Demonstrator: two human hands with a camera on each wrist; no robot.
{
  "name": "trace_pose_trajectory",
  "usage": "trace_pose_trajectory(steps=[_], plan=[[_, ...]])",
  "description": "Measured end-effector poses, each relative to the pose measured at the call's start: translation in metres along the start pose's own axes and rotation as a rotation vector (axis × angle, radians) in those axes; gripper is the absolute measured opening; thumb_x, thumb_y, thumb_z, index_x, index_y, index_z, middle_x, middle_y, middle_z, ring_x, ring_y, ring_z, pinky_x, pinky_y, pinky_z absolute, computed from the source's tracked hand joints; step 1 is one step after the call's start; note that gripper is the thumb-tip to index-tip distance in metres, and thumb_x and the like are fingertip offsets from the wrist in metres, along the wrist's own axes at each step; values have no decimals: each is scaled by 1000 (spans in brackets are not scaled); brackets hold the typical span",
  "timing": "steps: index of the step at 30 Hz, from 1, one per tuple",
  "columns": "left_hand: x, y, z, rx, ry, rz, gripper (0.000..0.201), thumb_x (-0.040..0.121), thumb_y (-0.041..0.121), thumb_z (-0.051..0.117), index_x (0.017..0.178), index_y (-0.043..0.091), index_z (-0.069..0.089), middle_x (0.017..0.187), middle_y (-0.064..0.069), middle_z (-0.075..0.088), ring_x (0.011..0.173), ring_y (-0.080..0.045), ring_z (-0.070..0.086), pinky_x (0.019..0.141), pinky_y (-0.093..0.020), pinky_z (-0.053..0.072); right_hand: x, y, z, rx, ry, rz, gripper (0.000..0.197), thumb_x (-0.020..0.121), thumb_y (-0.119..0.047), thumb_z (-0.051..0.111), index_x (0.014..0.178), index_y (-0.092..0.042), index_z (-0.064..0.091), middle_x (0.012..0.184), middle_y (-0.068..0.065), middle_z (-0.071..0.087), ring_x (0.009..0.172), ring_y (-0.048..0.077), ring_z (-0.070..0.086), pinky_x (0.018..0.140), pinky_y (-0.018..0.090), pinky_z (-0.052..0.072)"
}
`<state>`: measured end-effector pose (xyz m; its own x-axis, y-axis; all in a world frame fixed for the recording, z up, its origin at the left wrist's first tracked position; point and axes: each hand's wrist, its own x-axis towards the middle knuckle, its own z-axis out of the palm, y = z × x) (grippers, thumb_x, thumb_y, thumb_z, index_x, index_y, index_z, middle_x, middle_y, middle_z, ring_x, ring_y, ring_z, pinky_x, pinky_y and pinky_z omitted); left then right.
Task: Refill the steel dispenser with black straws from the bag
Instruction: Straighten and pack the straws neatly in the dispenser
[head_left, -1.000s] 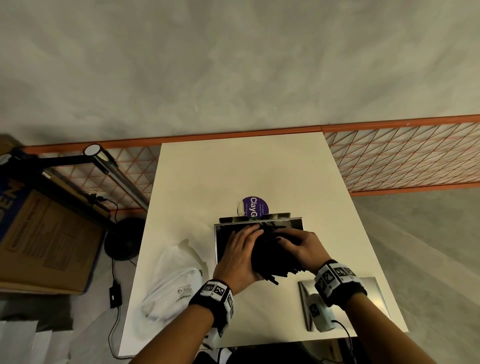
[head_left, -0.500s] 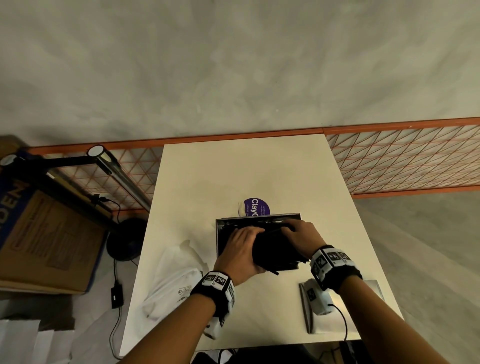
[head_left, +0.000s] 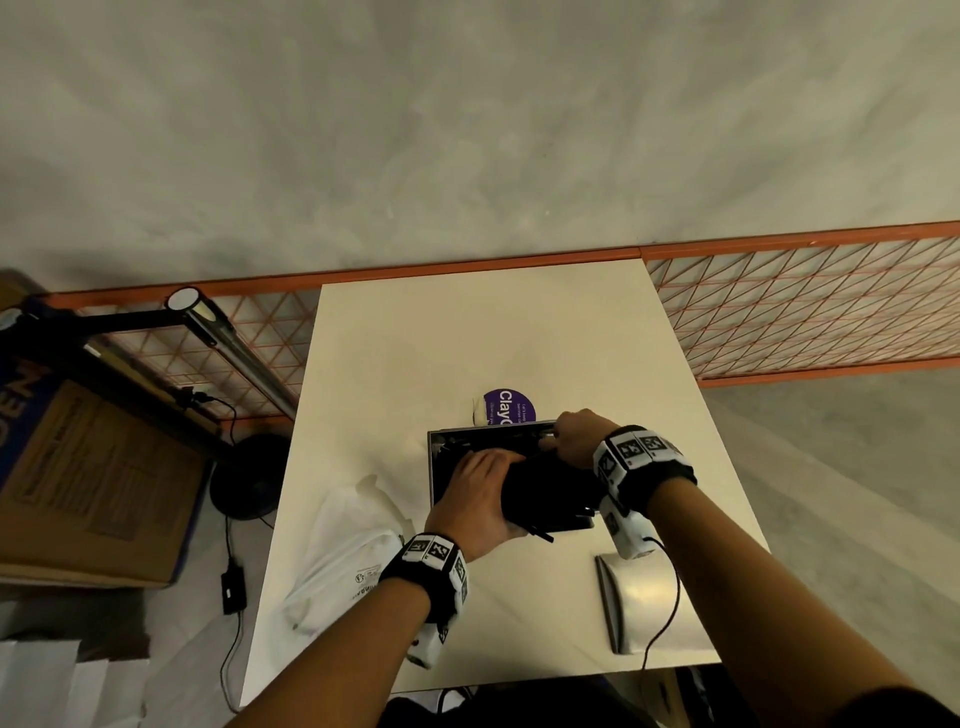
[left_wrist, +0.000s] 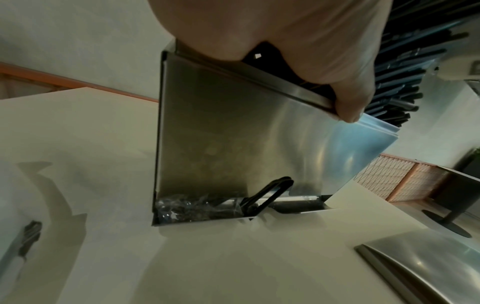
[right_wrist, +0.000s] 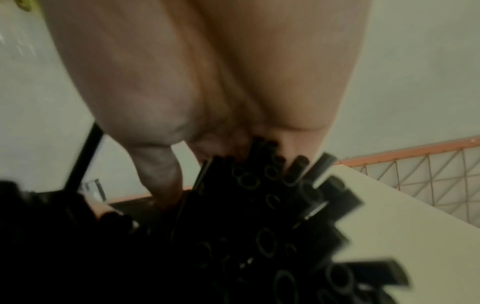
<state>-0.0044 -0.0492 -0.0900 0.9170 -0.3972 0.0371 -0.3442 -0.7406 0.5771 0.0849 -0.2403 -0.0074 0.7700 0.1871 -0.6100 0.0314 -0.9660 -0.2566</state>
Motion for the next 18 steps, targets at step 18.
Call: trace_pose_trajectory(steps=[18], plan=[[4,-1,-7,-31,39,121,67,64,53,72,119,16,62,116,1,63,111,-21,56,103,-37,46,24,-5,12,-50,-69,-6,68,65,-79,40,124,-48,54,119,-8,67,103,21,64,96,39,48]])
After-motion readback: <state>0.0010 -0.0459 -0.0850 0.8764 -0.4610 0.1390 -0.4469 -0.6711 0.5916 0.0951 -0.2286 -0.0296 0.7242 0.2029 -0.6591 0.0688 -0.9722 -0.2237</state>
